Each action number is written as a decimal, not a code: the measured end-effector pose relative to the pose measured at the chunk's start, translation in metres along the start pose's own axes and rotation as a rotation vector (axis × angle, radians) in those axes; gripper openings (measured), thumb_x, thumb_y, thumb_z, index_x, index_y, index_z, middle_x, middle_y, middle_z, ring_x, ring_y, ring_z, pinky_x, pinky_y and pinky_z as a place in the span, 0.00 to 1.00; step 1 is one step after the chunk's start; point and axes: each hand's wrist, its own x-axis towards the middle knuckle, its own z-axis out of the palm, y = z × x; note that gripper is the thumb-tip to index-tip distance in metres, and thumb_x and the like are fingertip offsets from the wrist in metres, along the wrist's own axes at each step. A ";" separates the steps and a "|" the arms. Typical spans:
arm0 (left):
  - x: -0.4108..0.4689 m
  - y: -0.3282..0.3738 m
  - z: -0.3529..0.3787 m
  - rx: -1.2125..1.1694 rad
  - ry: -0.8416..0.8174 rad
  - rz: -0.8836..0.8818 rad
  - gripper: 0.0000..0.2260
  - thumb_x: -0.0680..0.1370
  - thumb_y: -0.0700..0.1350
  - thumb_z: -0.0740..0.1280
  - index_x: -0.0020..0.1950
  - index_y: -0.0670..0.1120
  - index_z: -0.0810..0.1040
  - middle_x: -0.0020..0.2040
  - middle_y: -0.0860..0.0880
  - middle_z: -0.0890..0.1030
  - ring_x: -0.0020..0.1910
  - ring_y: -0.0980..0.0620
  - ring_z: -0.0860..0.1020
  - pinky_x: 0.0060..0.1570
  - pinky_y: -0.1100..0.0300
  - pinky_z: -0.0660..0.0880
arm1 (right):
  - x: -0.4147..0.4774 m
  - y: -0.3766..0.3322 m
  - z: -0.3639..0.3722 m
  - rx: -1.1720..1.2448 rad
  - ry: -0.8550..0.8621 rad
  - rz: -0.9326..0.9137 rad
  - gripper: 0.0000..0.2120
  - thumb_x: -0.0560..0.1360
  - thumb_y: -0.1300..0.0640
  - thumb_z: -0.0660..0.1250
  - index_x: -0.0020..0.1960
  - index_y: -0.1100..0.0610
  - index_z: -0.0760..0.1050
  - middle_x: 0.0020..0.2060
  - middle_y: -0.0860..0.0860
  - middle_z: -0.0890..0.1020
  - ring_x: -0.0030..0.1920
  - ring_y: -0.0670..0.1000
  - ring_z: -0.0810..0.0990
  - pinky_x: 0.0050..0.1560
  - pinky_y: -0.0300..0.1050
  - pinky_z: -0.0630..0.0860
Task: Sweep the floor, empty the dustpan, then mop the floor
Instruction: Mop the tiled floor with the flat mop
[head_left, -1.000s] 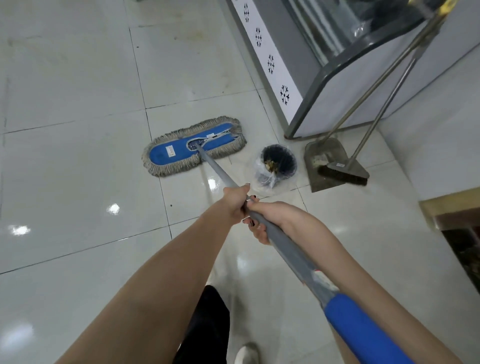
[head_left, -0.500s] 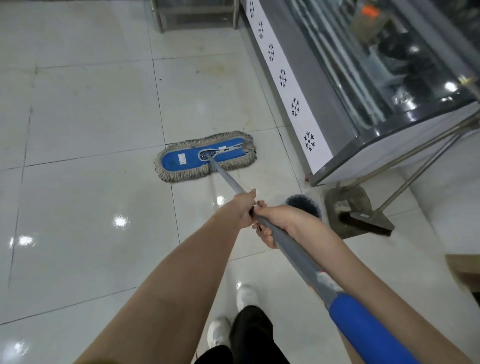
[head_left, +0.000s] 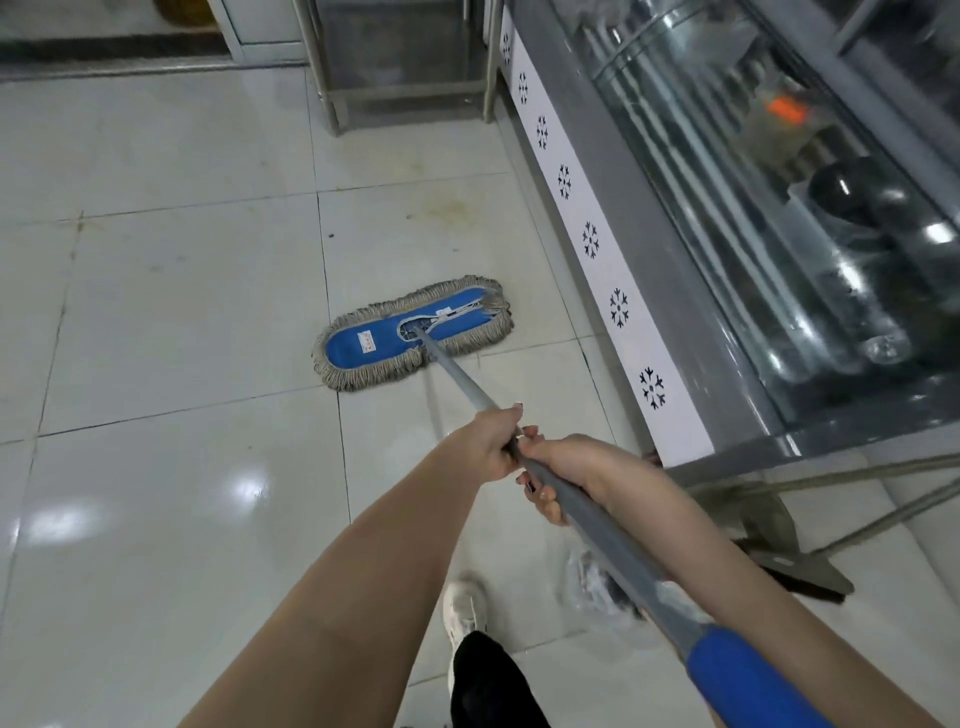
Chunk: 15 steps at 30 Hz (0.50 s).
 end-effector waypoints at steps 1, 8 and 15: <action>0.007 0.016 0.002 -0.001 -0.002 0.000 0.09 0.82 0.45 0.59 0.57 0.41 0.63 0.36 0.46 0.70 0.30 0.53 0.71 0.23 0.64 0.75 | 0.004 -0.016 -0.002 0.006 -0.003 -0.001 0.23 0.81 0.45 0.56 0.34 0.61 0.65 0.13 0.51 0.67 0.11 0.45 0.64 0.16 0.27 0.61; 0.048 0.120 0.007 -0.002 -0.011 -0.002 0.10 0.82 0.45 0.59 0.56 0.40 0.63 0.36 0.46 0.69 0.30 0.53 0.70 0.33 0.61 0.74 | 0.031 -0.125 -0.006 -0.001 0.001 -0.004 0.24 0.81 0.45 0.56 0.33 0.60 0.65 0.13 0.51 0.67 0.11 0.44 0.63 0.15 0.27 0.60; 0.094 0.230 -0.008 0.008 -0.019 0.004 0.09 0.82 0.45 0.58 0.58 0.41 0.63 0.35 0.46 0.69 0.30 0.53 0.70 0.30 0.62 0.74 | 0.070 -0.236 0.008 0.010 -0.003 -0.001 0.23 0.81 0.46 0.56 0.34 0.60 0.65 0.13 0.50 0.67 0.11 0.44 0.64 0.16 0.27 0.61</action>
